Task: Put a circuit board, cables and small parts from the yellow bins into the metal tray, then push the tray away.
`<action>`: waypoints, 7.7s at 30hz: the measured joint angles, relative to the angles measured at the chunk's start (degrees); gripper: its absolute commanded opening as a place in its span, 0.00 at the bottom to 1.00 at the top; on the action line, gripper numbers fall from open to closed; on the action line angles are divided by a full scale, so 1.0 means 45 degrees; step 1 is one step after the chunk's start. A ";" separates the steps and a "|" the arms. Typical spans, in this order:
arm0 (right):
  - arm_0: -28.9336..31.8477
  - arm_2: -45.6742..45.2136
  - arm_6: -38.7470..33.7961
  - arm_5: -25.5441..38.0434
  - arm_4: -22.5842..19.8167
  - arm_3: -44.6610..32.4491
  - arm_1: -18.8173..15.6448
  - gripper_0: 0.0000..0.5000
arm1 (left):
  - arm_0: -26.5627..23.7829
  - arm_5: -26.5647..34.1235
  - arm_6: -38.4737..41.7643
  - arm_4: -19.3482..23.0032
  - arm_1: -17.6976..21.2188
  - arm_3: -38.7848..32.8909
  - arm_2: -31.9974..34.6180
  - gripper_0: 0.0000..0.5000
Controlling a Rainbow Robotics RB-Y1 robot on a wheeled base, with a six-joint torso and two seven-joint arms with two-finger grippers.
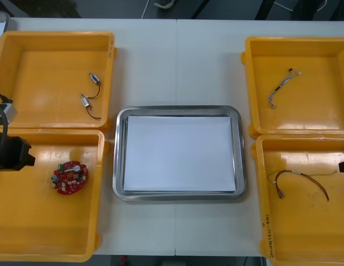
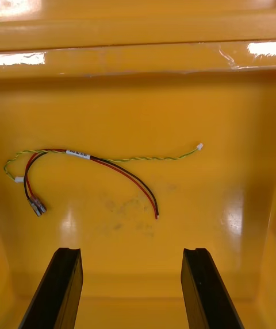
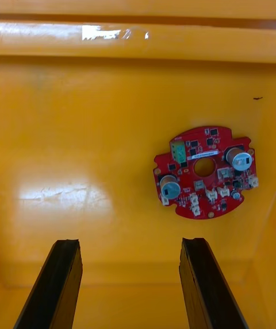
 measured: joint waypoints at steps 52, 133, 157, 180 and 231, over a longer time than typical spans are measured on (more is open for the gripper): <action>0.1550 0.2432 0.6210 -0.5456 0.0413 0.1073 -0.0277 1.00 | 0.1702 -0.5558 0.0001 -0.1985 -0.0001 0.1272 -0.3319 1.00; 0.1719 0.6612 0.6575 -1.0536 0.0612 0.3370 -0.2692 0.00 | -0.0962 0.0617 0.0036 0.0849 0.0056 -0.1323 -0.0774 0.00; 0.1783 0.4478 0.6571 -0.6670 -0.0146 0.1568 -0.2766 0.00 | -0.5055 -0.0110 0.3781 0.0044 -0.0032 -0.1098 -0.7019 0.00; 0.1797 -0.0995 0.6362 -0.0222 -0.3206 -0.1311 -0.2767 0.00 | -0.5586 -0.2504 0.3782 -0.1980 -0.1400 0.0901 -1.0442 0.00; -0.1669 0.0994 0.5283 -0.0006 -0.4557 -0.2457 -0.4047 0.00 | -0.5599 -0.2617 0.4904 -0.2705 -0.1431 0.1098 -1.1182 1.00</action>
